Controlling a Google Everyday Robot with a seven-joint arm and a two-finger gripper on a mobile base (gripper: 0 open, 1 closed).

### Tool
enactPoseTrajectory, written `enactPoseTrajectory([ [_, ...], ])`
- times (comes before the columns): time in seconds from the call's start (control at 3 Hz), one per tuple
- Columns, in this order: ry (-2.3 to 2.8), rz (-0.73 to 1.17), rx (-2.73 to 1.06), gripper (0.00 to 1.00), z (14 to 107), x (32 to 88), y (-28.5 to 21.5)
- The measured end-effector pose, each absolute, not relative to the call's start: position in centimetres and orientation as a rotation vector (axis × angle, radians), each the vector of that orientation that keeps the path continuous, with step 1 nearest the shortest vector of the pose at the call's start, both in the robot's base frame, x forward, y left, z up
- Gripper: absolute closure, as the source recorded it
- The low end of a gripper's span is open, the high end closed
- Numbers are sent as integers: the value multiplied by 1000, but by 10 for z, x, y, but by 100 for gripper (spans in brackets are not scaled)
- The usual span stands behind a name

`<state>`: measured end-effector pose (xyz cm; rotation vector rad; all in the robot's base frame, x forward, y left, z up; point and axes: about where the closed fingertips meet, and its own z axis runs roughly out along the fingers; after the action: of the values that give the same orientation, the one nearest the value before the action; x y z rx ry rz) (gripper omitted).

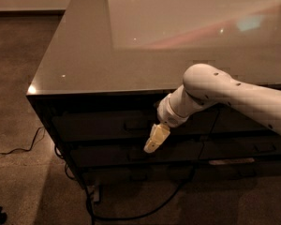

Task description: Open top drawer

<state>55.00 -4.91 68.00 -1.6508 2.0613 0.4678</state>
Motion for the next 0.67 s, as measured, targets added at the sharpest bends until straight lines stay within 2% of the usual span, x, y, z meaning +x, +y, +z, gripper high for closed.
enactPoseTrajectory([
  [0.67,2074,429,-1623,0,671,573,-55],
])
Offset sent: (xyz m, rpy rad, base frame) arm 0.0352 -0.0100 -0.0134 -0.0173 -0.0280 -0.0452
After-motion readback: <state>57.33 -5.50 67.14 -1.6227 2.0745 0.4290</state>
